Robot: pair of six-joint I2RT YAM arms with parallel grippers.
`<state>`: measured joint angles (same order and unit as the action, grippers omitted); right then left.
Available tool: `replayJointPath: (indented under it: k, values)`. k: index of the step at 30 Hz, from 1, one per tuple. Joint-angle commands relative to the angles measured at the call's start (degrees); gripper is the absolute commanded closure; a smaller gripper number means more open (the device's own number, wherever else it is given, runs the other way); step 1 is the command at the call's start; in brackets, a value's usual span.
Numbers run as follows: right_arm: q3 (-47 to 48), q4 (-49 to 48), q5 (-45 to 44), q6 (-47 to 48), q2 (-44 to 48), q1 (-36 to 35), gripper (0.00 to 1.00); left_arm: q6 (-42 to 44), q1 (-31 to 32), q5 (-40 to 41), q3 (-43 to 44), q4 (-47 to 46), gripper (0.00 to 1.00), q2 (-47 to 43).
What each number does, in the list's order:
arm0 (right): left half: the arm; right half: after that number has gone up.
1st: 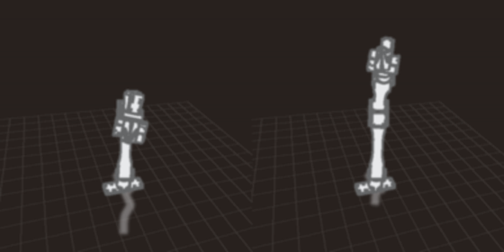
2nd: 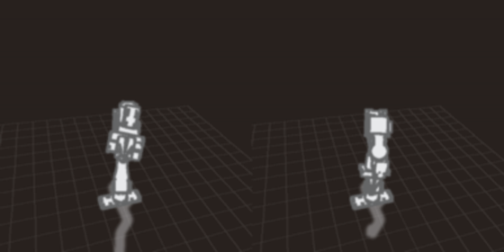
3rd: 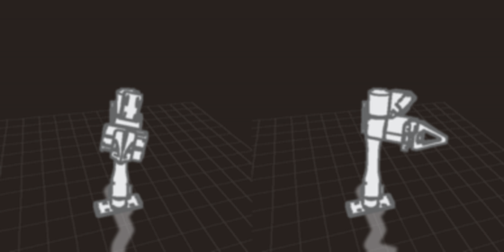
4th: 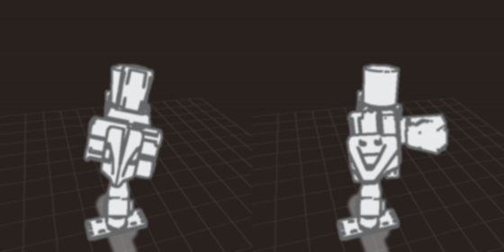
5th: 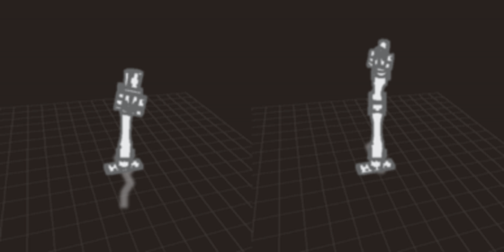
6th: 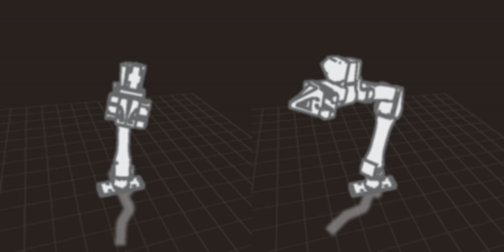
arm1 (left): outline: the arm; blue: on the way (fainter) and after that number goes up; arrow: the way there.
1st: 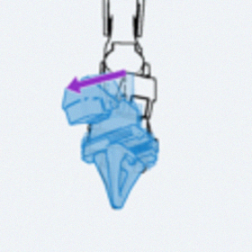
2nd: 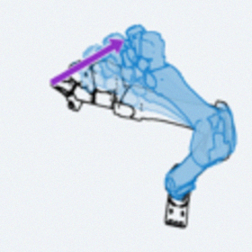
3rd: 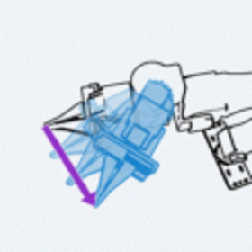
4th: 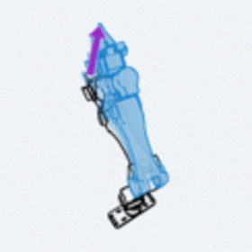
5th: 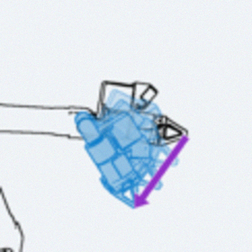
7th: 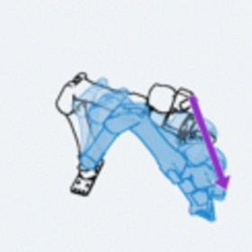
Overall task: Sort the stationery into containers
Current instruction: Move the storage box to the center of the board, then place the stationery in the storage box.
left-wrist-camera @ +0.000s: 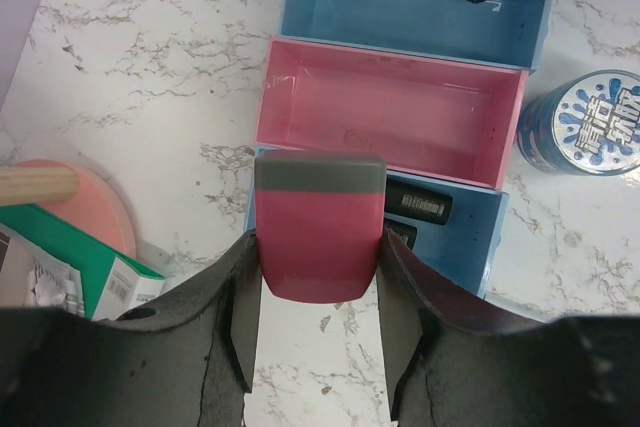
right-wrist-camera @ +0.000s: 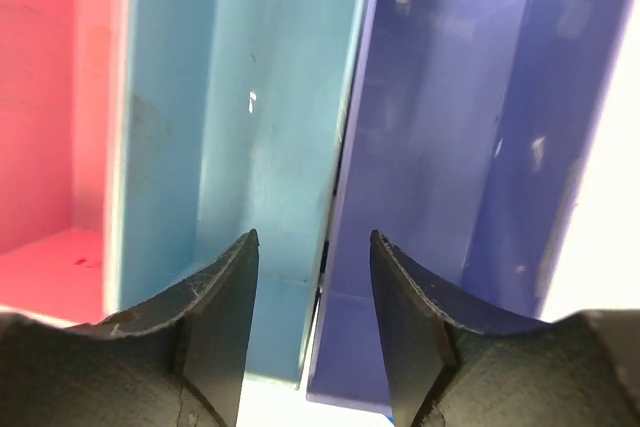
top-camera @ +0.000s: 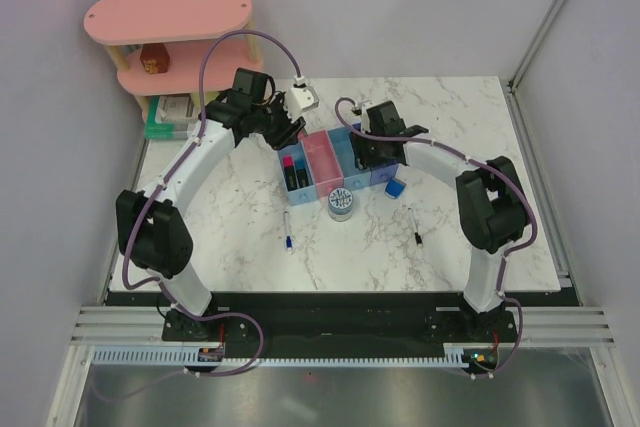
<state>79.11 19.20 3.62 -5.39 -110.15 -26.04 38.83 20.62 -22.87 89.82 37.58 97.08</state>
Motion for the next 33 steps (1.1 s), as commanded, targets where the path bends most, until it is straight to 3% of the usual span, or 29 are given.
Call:
replayJointPath:
  k: [1, 6, 11, 19, 26, 33]
  values:
    - [6.2, 0.7, -1.9, 3.3, 5.6, 0.0, 0.43, -2.3, -0.2, -3.6, 0.4, -2.0, 0.95, 1.3]
    - [9.7, 1.0, -16.7, 4.9, 6.8, 3.4, 0.43, -5.1, -0.1, -8.4, 4.2, -4.8, 0.96, 7.6]
    - [11.2, 1.9, -17.9, 3.9, 6.5, 10.6, 0.43, -8.0, 1.0, -11.6, 11.3, -6.9, 0.97, 14.6]
    - [3.3, 4.7, -9.5, 10.1, 8.6, 15.9, 0.43, -10.4, 4.9, -11.9, 22.8, -8.1, 0.98, 26.3]
    - [-4.1, 9.4, 2.3, 21.0, 10.8, 16.0, 0.40, -9.7, 9.1, -10.8, 21.7, -8.1, 0.98, 28.9]
    - [-7.7, 10.7, 7.4, 23.2, 13.3, 16.1, 0.37, -9.7, 10.1, -5.9, 21.4, -9.6, 0.98, 32.1]
